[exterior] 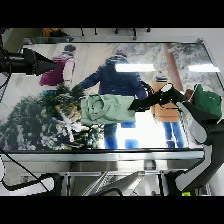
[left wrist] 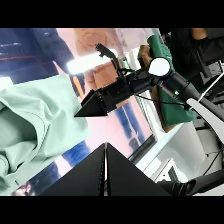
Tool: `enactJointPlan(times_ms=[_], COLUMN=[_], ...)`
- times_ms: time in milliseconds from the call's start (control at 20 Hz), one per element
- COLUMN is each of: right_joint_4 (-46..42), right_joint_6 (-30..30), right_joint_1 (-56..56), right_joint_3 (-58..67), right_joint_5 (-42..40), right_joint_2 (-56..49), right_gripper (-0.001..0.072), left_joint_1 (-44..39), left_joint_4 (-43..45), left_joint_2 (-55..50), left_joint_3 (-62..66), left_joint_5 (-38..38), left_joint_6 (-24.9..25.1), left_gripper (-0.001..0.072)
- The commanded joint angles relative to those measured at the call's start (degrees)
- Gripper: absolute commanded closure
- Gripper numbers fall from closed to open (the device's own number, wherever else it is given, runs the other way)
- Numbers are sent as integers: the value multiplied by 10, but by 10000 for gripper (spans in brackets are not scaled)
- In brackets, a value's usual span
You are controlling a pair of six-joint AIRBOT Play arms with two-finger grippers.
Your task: Fold the shirts.
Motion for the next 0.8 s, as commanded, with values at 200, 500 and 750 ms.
enactJointPlan(times_ms=[200,500,750], right_joint_4=[72,96,49], right_joint_6=[-55,-80,8], right_joint_1=[40,34,-43], right_joint_3=[-1,19,153], right_joint_5=[-41,-39,-17], right_joint_2=[-9,37,125], right_gripper=[618,695,696], left_joint_1=[-1,-1,-1], left_joint_4=[1,6,5], left_joint_2=[0,0,0], left_joint_3=[0,0,0], left_joint_5=[0,-18,-20], left_joint_6=[0,0,0], left_gripper=[692,692,691])
